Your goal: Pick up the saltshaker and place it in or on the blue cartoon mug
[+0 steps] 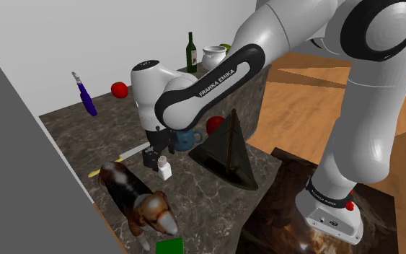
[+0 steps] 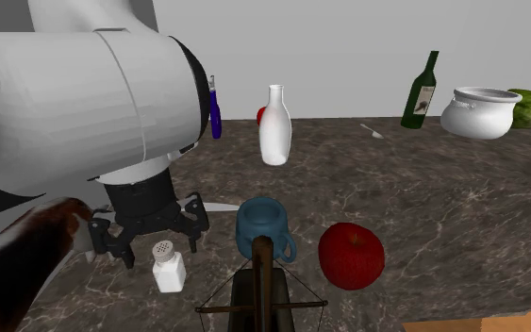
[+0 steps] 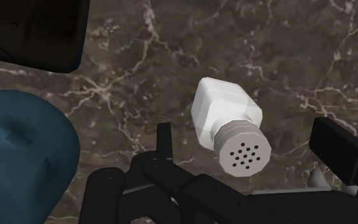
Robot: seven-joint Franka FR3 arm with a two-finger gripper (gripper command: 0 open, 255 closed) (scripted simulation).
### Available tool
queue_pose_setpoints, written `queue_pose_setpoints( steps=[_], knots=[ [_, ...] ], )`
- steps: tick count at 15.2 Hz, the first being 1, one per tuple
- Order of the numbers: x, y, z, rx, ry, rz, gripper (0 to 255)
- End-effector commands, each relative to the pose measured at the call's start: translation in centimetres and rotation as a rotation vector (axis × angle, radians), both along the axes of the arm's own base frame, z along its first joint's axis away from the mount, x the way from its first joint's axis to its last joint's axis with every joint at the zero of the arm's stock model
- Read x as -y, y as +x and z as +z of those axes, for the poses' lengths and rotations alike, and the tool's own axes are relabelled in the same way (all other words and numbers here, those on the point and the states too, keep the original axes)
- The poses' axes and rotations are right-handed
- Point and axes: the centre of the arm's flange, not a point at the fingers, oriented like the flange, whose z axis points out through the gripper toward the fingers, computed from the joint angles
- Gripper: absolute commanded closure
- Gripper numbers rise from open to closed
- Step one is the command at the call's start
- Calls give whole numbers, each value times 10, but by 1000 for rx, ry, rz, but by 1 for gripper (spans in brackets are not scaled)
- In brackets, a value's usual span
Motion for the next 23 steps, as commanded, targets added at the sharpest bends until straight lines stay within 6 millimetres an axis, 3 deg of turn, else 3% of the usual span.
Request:
queue_pose_setpoints(
  steps=[1, 10, 23],
  knots=[
    [0, 0, 0, 0, 0, 0, 255],
    [0, 0, 0, 0, 0, 0, 255],
    [0, 0, 69, 0, 0, 0, 255]
  ],
)
